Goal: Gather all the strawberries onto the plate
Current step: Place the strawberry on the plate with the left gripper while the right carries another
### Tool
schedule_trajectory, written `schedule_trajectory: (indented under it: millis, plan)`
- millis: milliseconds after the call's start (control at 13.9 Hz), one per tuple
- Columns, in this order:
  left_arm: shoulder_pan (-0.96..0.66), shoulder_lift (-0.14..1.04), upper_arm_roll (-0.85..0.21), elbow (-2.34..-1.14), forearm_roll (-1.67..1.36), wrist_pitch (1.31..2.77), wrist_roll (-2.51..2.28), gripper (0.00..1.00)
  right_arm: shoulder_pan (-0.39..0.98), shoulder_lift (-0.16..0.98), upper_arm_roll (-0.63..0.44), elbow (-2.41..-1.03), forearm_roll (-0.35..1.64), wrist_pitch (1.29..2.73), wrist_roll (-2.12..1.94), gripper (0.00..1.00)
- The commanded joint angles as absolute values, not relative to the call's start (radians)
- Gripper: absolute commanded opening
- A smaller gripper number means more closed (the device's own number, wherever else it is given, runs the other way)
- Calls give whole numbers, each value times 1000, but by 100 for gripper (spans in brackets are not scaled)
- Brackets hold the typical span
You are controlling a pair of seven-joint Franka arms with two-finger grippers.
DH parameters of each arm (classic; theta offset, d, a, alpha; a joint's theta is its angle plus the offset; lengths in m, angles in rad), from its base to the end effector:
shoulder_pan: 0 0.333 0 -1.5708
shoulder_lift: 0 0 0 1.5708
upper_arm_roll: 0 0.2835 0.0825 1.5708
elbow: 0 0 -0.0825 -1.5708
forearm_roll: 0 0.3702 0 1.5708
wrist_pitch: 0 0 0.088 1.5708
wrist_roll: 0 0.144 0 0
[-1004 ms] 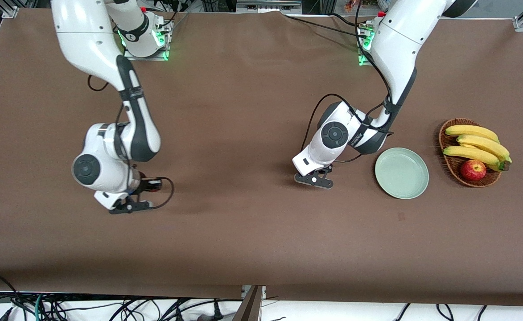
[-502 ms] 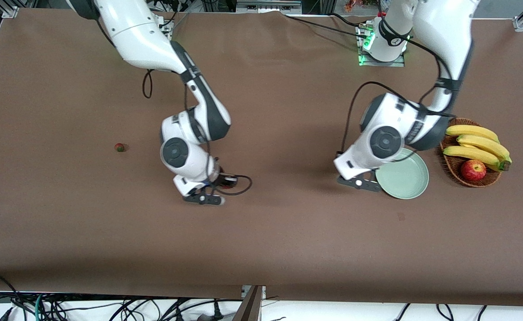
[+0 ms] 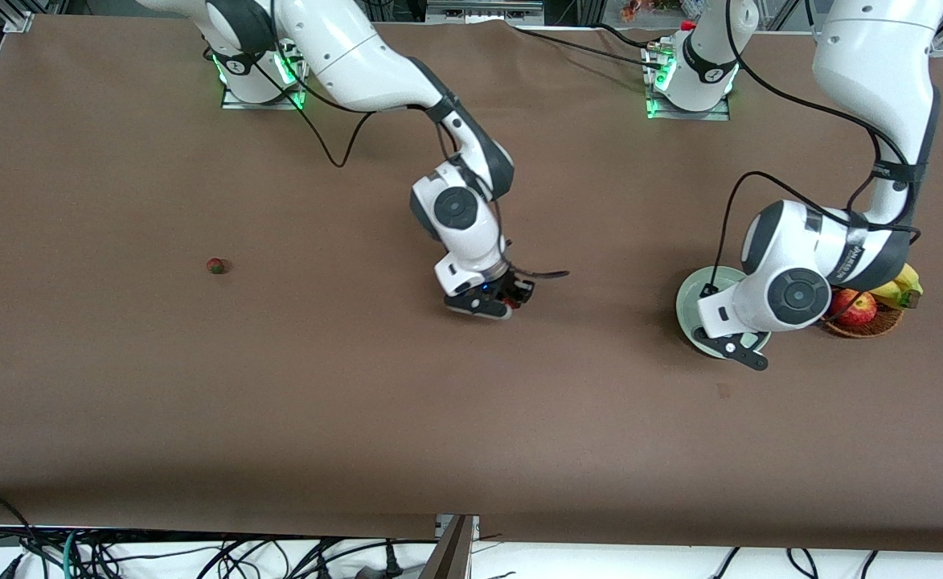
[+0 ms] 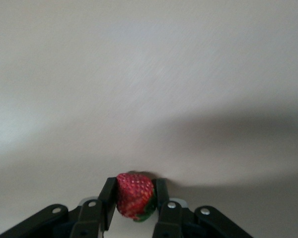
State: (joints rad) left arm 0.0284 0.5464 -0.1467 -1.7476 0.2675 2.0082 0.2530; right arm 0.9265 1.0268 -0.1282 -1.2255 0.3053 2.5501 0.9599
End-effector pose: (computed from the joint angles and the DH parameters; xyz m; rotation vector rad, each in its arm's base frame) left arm 0.5952 -0.0441 0.1901 -2.8882 0.7504 0.4268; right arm 0.5058 0.5569 0.1321 -2.7978 0.4382 -0.1606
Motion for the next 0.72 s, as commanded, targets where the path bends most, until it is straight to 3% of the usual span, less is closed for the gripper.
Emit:
schedule_trajectory:
  millis: [0, 72, 143, 215, 287, 358, 645]
  plan:
    - [77, 563, -163, -1836, 293, 2151, 320, 6, 980, 1104, -146, -1169, 226, 2638, 1112, 18]
    - [86, 575, -163, -1888, 293, 2249, 324, 6, 983, 1108, -146, -1169, 195, 2643, 1141, 20]
    - [97, 575, -161, -1914, 293, 2310, 328, 15, 983, 1104, -146, -1170, 190, 2640, 1146, 32]
    - [97, 575, -161, -1914, 293, 2310, 336, 28, 979, 1097, -147, -1170, 190, 2637, 1143, 55]
    - [97, 572, -163, -1913, 293, 2310, 340, 85, 976, 1086, -153, -1170, 190, 2634, 1140, 70]
    - [97, 568, -163, -1911, 293, 2310, 341, 100, 971, 1066, -164, -1170, 201, 2617, 1132, 79]
    - [91, 490, -172, -1910, 291, 2251, 338, 100, 862, 938, -156, -1177, 204, 2386, 1004, 82]
